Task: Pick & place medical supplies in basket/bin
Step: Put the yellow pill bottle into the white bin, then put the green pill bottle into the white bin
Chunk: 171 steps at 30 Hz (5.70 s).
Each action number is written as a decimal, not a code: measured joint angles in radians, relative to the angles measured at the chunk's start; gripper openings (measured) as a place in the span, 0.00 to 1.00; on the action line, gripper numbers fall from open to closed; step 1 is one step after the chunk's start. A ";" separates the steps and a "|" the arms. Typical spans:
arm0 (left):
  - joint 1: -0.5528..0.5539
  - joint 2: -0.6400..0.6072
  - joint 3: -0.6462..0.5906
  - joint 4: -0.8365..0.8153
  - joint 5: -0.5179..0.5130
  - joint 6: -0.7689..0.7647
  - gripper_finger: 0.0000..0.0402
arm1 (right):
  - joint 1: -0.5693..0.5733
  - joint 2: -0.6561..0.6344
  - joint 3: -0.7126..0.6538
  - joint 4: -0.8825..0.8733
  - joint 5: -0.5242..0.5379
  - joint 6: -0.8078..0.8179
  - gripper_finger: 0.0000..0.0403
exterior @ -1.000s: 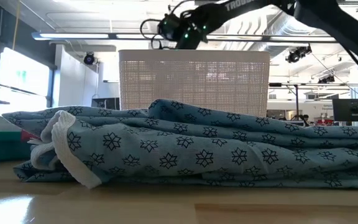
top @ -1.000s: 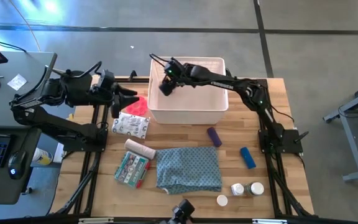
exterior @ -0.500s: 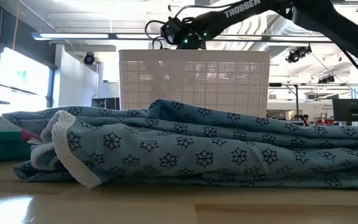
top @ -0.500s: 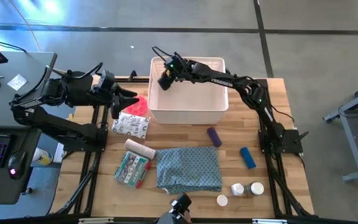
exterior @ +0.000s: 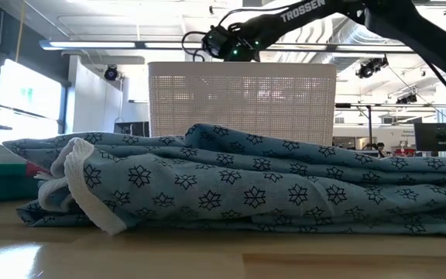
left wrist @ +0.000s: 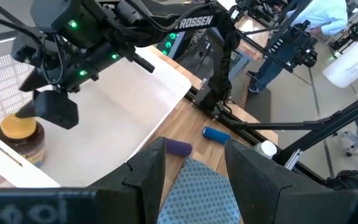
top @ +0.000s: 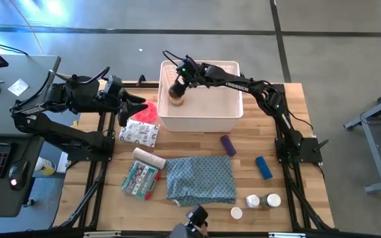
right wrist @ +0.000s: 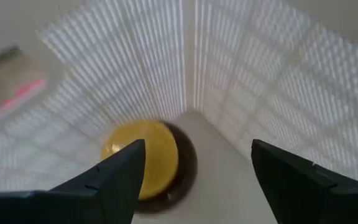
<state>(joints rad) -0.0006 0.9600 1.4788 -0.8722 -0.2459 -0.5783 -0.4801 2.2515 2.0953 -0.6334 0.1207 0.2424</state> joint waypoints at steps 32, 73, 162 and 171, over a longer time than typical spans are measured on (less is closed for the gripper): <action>0.000 -0.002 0.000 -0.023 0.024 -0.021 0.50 | -0.004 -0.038 -0.330 0.228 -0.243 0.310 0.29; 0.000 0.000 0.000 0.037 0.044 0.021 0.50 | -0.011 -0.453 -0.342 0.249 -0.544 0.168 0.00; -0.070 0.224 0.000 0.415 0.101 -0.083 0.50 | 1.502 -0.714 -0.506 -0.907 0.022 1.030 0.44; -0.073 0.224 0.000 0.433 0.086 -0.080 0.50 | 1.524 -0.716 -0.743 -0.768 -0.115 1.180 0.60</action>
<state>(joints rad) -0.0734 1.1835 1.4788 -0.4396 -0.1600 -0.6584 1.0435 1.5354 1.3519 -1.4018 0.0062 1.4223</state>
